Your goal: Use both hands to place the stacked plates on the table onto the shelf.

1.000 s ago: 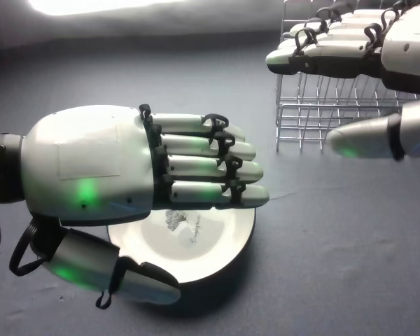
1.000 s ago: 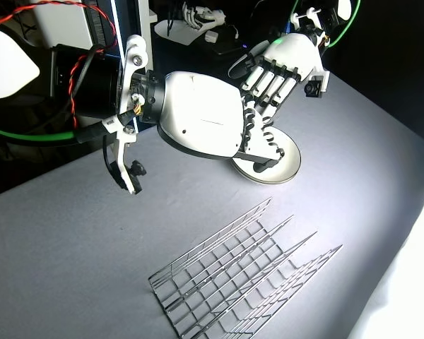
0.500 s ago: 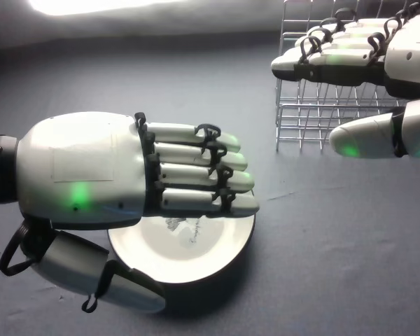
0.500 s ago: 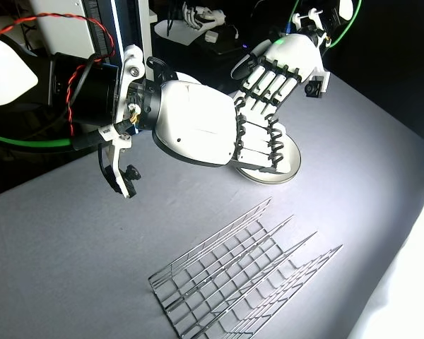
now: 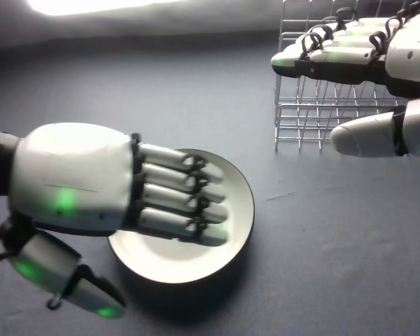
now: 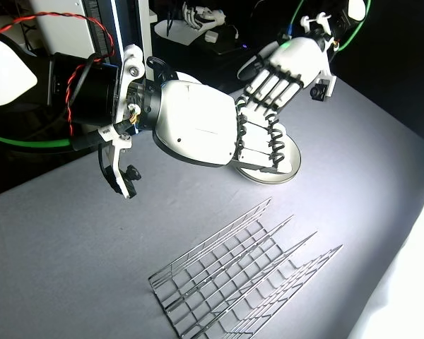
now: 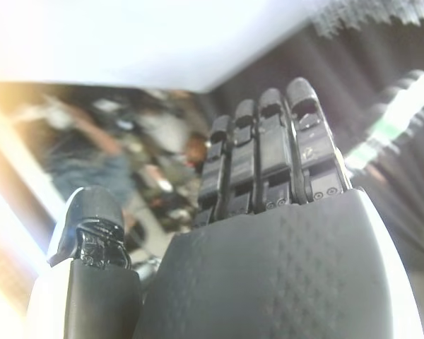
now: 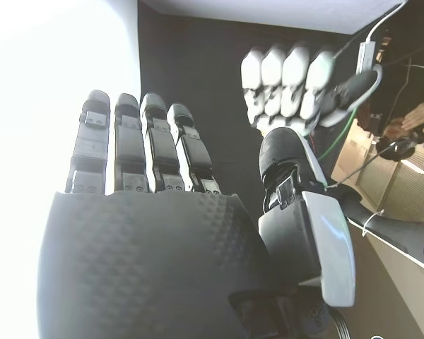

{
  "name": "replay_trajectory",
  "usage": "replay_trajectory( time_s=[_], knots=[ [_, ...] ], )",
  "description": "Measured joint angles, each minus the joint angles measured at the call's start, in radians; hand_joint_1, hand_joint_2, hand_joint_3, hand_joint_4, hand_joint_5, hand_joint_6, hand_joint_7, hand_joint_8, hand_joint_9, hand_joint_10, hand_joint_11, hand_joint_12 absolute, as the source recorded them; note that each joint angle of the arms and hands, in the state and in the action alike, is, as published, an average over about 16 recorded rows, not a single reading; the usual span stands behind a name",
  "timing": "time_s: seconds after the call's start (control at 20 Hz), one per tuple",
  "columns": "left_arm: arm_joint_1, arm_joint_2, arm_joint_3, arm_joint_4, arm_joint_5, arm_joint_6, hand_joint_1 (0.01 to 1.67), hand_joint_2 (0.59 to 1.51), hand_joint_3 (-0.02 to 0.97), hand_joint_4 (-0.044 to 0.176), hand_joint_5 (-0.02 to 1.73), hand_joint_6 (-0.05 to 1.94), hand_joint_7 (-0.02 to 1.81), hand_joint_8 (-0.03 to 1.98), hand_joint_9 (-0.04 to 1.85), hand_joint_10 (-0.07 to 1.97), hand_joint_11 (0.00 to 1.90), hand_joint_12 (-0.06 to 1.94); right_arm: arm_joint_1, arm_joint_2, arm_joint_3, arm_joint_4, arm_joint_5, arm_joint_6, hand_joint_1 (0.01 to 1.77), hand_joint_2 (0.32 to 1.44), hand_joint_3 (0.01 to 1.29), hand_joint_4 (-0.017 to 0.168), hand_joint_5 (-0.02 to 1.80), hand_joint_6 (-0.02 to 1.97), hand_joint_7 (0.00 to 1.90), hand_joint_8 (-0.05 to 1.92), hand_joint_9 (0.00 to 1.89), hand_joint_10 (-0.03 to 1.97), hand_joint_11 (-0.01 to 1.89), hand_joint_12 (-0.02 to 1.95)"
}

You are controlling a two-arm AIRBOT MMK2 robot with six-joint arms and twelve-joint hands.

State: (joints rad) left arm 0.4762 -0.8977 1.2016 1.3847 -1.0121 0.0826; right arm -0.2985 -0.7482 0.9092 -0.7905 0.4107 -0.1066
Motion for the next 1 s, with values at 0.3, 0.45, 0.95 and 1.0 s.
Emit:
replay_trajectory(
  time_s=[0.3,0.45,0.95,1.0],
  knots=[
    [0.026,-0.030,0.094,0.156,-0.052,-0.062,0.02,1.221,0.019,-0.003,0.08,0.00,0.07,-0.01,0.06,0.00,0.01,0.11,0.000,0.000,0.001,0.000,0.005,0.000,0.02,1.35,0.03,-0.002,0.02,0.03,0.02,0.01,0.02,0.02,0.02,0.00],
    [0.043,-0.044,0.132,0.204,-0.061,-0.070,0.02,1.204,0.019,-0.003,0.06,0.00,0.04,-0.01,0.04,0.00,0.02,0.07,0.000,0.000,0.001,0.000,0.008,0.000,0.02,1.33,0.03,-0.002,0.02,0.03,0.02,0.01,0.02,0.02,0.02,0.00],
    [0.063,-0.101,0.236,0.258,-0.026,-0.075,0.02,1.138,0.020,-0.001,0.01,0.00,0.01,-0.01,0.02,0.00,0.02,0.01,-0.004,0.000,0.001,-0.016,0.031,-0.002,0.02,1.25,0.02,-0.002,0.01,0.03,0.01,0.01,0.01,0.02,0.02,0.00],
    [0.064,-0.107,0.245,0.262,-0.022,-0.076,0.02,1.134,0.020,-0.001,0.01,0.00,0.01,-0.01,0.02,0.00,0.02,0.00,-0.004,0.000,0.001,-0.018,0.033,-0.002,0.02,1.25,0.02,-0.002,0.01,0.03,0.01,0.01,0.01,0.02,0.02,0.00]
  ],
)
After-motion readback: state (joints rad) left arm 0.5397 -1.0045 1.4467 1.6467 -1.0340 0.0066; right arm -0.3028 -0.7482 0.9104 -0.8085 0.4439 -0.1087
